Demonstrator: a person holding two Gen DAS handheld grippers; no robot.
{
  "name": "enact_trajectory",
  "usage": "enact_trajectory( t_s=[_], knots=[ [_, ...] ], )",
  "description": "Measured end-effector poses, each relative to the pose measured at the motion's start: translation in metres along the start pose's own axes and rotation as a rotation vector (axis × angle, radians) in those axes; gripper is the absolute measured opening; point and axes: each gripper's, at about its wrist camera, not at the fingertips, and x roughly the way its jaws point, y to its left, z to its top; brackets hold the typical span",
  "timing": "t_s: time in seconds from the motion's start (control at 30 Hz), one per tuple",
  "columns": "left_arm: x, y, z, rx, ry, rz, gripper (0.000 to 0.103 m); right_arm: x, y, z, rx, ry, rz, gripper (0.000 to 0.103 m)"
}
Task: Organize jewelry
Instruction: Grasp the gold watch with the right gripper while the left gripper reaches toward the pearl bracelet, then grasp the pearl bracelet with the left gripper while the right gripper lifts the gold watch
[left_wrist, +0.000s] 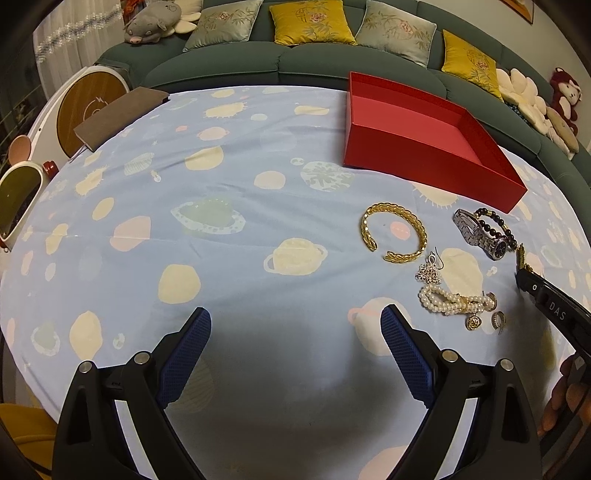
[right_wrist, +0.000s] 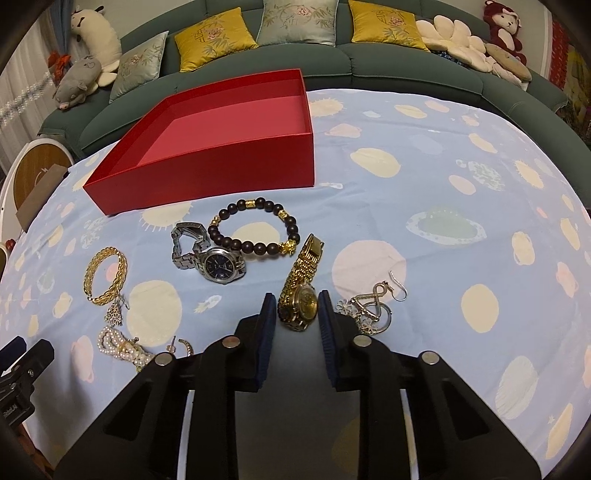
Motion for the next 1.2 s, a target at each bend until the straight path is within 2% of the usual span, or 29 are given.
enact_trajectory(
  t_s=[0.17,0.37,0.57,0.73,0.93,1.03,1.2],
  knots=[
    [0.001,0.0,0.004,-0.006,-0.001,-0.026,0.091,-0.007,-0.002,0.0,0.003,-0.011,0.027,0.017],
    [0.0,-0.014,0.013,-0.019,-0.015,-0.091,0.091,-0.035,-0.002,-0.004,-0.013,-0.048,0.104,0.016],
    [-0.005,-0.046,0.007,0.03,-0.008,-0.18,0.091,-0.047,-0.008,-0.016,-0.023,-0.033,0.14,0.015],
    [0.0,-0.079,0.011,0.03,0.003,-0.196,0.091,-0.054,-0.019,-0.025,-0.015,-0.029,0.144,0.015],
    [0.022,-0.106,0.015,0.041,0.062,-0.138,0.089,-0.055,-0.025,-0.029,-0.013,-0.026,0.139,0.014],
    [0.032,-0.102,0.008,0.066,0.092,-0.108,0.084,-0.056,-0.026,-0.03,-0.014,-0.023,0.142,0.008],
    [0.027,-0.091,-0.004,0.111,0.076,-0.082,0.078,-0.057,-0.022,-0.03,-0.024,-0.02,0.154,0.008]
  ],
)
